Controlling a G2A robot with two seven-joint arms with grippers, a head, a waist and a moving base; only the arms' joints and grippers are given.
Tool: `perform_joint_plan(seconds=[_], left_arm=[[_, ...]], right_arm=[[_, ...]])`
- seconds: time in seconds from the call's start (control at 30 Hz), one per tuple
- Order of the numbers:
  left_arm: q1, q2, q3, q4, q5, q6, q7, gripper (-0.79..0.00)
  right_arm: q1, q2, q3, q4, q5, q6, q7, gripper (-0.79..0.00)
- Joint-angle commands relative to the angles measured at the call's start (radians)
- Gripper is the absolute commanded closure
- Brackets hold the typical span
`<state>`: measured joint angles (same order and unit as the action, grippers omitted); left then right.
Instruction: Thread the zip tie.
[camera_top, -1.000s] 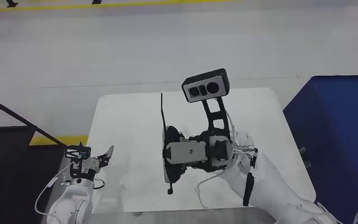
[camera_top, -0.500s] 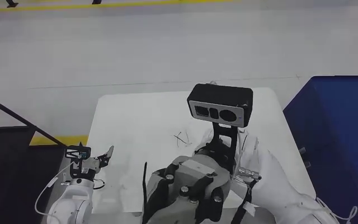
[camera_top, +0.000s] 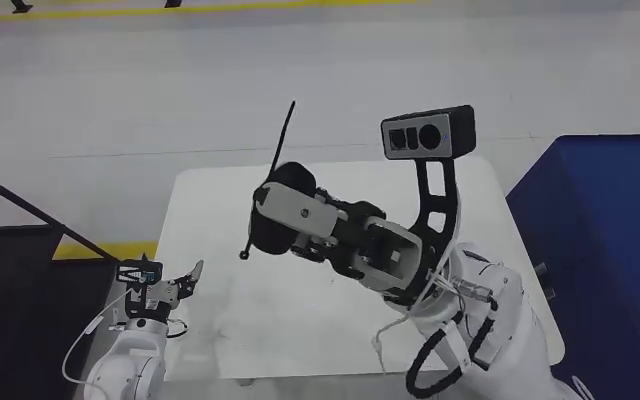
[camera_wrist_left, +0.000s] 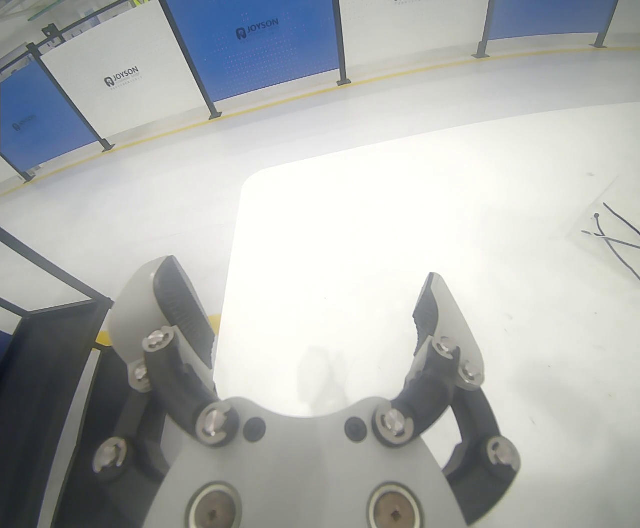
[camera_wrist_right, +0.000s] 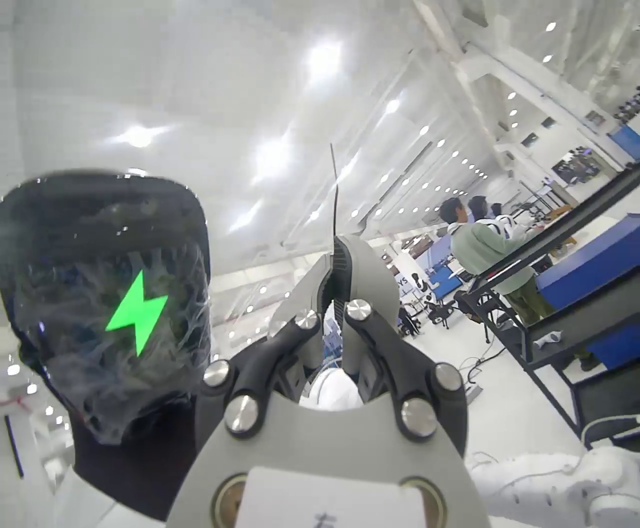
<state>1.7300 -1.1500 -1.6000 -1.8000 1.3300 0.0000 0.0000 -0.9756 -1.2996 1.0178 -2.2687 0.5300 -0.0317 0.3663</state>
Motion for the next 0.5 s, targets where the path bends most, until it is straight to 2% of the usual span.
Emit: perform_joint_plan(seconds=[0.0, 0.17, 0.3, 0.47], left_arm=[[0.0, 0.0, 0.0, 0.0, 0.0, 0.0, 0.0, -0.785], [0.0, 0.0, 0.0, 0.0, 0.0, 0.0, 0.0, -0.785], [0.0, 0.0, 0.0, 0.0, 0.0, 0.0, 0.0, -0.785], [0.0, 0.0, 0.0, 0.0, 0.0, 0.0, 0.0, -0.785]], right_arm=[[-0.028, 0.003, 0.01, -0.03, 0.009, 0.077, -0.003, 0.0], [-0.084, 0.011, 0.022, -0.081, 0.045, 0.233, 0.024, 0.0], [-0.096, 0.015, 0.03, -0.081, 0.097, 0.312, 0.077, 0.0], [-0.098, 0.013, 0.039, -0.081, 0.188, 0.325, 0.126, 0.0]])
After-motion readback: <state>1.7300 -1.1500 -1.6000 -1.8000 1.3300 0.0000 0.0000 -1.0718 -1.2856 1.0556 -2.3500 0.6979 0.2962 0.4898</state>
